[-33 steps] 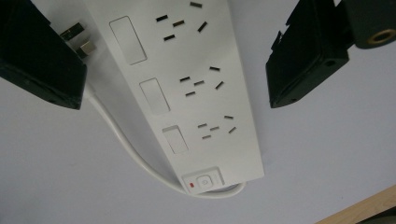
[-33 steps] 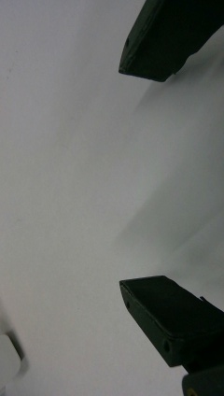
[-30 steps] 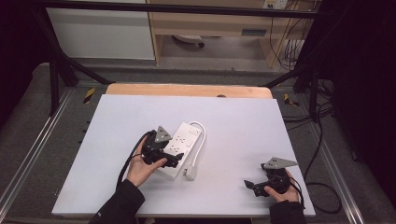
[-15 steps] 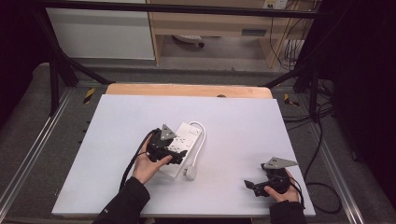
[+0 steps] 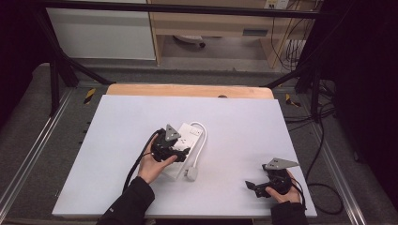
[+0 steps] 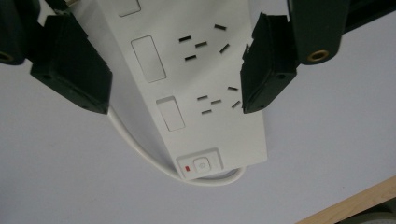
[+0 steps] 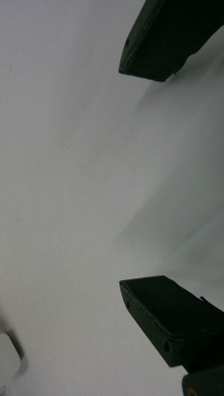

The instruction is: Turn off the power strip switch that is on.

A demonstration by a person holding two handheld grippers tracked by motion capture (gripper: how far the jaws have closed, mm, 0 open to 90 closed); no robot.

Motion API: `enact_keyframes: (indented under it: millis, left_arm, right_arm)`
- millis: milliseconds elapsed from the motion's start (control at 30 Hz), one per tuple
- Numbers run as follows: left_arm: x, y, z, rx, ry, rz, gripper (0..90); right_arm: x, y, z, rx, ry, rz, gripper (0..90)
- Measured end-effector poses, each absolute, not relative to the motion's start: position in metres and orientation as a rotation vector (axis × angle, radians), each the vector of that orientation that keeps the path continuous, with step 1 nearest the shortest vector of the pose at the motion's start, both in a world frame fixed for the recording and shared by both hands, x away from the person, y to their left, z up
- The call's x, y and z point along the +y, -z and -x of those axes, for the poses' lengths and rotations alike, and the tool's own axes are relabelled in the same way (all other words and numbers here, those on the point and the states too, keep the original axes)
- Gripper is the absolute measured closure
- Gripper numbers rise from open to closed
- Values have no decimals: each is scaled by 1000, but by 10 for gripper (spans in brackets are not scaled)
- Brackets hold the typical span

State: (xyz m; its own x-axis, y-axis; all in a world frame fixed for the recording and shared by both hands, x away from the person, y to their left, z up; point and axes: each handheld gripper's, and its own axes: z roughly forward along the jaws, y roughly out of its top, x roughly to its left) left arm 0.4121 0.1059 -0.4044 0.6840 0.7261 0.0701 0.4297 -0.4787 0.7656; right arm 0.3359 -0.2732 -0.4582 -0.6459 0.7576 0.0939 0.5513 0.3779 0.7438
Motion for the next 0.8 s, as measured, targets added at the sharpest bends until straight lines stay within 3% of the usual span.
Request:
enact_keyframes:
  millis: [467,800]
  left_arm:
    - [102,406,-415,894,-511,-2126,471]
    - [96,410,-418,893,-509,-2134,558]
  right_arm:
    - [-273,458,-336,2380,-1133,-1160,9]
    - [-273,458,-336,2382,-1134,-1160,9]
